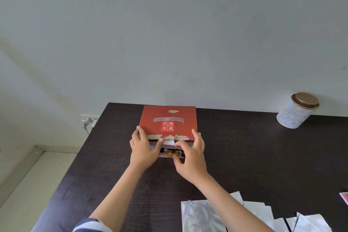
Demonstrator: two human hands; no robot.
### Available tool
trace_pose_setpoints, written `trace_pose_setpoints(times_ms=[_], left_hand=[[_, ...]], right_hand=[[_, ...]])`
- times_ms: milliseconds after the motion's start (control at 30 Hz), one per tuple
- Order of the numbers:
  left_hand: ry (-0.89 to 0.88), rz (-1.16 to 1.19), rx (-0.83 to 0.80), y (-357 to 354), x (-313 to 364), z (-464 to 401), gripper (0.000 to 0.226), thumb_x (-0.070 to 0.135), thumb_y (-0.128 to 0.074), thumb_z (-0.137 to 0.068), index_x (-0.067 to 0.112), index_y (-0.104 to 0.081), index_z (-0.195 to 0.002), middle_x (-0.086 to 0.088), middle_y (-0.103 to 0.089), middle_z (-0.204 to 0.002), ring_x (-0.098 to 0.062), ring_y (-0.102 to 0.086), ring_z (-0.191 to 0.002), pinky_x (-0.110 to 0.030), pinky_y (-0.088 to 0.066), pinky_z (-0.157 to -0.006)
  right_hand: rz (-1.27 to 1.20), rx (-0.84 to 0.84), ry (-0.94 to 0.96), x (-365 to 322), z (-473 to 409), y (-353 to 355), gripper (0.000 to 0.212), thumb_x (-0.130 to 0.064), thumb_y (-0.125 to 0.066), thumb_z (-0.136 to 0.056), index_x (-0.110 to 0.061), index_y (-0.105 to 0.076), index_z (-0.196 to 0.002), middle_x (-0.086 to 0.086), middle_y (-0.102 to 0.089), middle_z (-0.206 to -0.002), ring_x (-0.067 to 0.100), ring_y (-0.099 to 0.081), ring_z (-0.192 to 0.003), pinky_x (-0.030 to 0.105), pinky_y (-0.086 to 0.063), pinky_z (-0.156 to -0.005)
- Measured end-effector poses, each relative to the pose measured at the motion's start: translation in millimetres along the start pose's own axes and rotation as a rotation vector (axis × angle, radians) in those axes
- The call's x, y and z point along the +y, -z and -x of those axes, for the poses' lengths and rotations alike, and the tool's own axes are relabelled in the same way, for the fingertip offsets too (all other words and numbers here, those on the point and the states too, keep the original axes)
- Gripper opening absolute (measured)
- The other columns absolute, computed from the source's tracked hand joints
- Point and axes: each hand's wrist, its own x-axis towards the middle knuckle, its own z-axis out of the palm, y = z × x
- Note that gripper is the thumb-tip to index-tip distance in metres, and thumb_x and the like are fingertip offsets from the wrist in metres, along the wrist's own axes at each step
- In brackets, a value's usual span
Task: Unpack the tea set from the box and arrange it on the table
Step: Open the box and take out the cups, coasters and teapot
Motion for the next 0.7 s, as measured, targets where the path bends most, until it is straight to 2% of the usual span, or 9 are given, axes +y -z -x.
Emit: trace_pose_setpoints(times_ms=[100, 200, 300, 367, 433, 500, 633, 700], left_hand=[[0.006, 0.032, -0.015, 2, 0, 0, 0.108, 0.061, -0.056, -0.082, 0.010, 0.010, -0.149, -0.008, -0.004, -0.156, -0.032, -0.004, -0.142, -0.050, -0.030, -0.109], [0.028, 0.114, -0.001, 1, 2, 1, 0.116, 0.054, -0.066, -0.078, 0.007, 0.013, -0.149, -0.012, 0.000, -0.157, -0.032, -0.004, -0.144, -0.047, -0.024, -0.112], [0.082, 0.255, 0.045, 0, 4, 3, 0.125, 0.044, -0.078, -0.072, 0.007, 0.013, -0.149, -0.013, -0.006, -0.156, -0.029, -0.010, -0.144, -0.044, -0.025, -0.112], [0.067, 0.288, 0.091, 0, 5, 4, 0.125, 0.041, -0.081, -0.069, 0.009, 0.009, -0.150, -0.012, -0.015, -0.154, -0.027, -0.015, -0.143, -0.045, -0.027, -0.112], [0.045, 0.301, 0.151, 1, 6, 5, 0.121, 0.041, -0.081, -0.070, 0.010, 0.004, -0.150, -0.012, -0.022, -0.152, -0.027, -0.017, -0.142, -0.047, -0.025, -0.114], [0.006, 0.336, 0.215, 6, 9, 4, 0.113, 0.040, -0.077, -0.074, 0.011, 0.000, -0.151, -0.008, -0.020, -0.154, -0.024, -0.015, -0.143, -0.046, -0.021, -0.116], [-0.067, 0.508, 0.260, 19, 24, -5, 0.102, 0.036, -0.068, -0.083, 0.018, 0.005, -0.152, 0.006, -0.002, -0.160, -0.008, -0.006, -0.145, -0.024, -0.015, -0.112], [-0.112, 0.521, 0.246, 25, 31, -14, 0.103, 0.036, -0.066, -0.085, 0.019, 0.011, -0.151, 0.010, 0.000, -0.159, -0.001, -0.007, -0.141, -0.021, -0.013, -0.109]], right_hand=[[-0.049, 0.018, -0.005, 2, 2, -1, 0.032, -0.028, -0.070, -0.081, -0.032, -0.061, -0.112, 0.012, -0.003, -0.159, 0.030, -0.004, -0.147, 0.032, -0.022, -0.109], [-0.192, 0.051, -0.041, 0, 4, 2, 0.038, -0.023, -0.069, -0.084, -0.031, -0.057, -0.119, 0.009, -0.002, -0.160, 0.018, -0.001, -0.147, 0.024, -0.019, -0.110], [-0.307, 0.117, -0.091, -3, 4, 6, 0.039, -0.016, -0.067, -0.085, -0.026, -0.053, -0.120, 0.006, -0.016, -0.156, 0.011, -0.007, -0.147, 0.012, -0.024, -0.105], [-0.333, 0.175, -0.088, -4, 4, 9, 0.036, -0.014, -0.067, -0.085, -0.022, -0.053, -0.118, 0.003, -0.029, -0.148, -0.004, -0.013, -0.141, 0.007, -0.029, -0.102], [-0.361, 0.242, -0.070, -5, 0, 14, 0.035, -0.017, -0.065, -0.083, -0.017, -0.055, -0.117, 0.008, -0.038, -0.142, -0.017, -0.018, -0.132, 0.001, -0.027, -0.099], [-0.388, 0.293, -0.037, -6, -6, 20, 0.038, -0.018, -0.064, -0.082, -0.015, -0.055, -0.118, 0.011, -0.043, -0.138, -0.013, -0.027, -0.130, 0.003, -0.028, -0.100], [-0.482, 0.319, 0.000, -10, -28, 29, 0.055, -0.018, -0.064, -0.083, -0.013, -0.043, -0.133, 0.005, -0.043, -0.140, 0.005, -0.040, -0.131, 0.021, -0.038, -0.106], [-0.509, 0.285, -0.005, -12, -42, 34, 0.070, -0.022, -0.064, -0.085, -0.013, -0.029, -0.145, 0.001, -0.035, -0.150, 0.008, -0.037, -0.136, 0.017, -0.035, -0.107]])
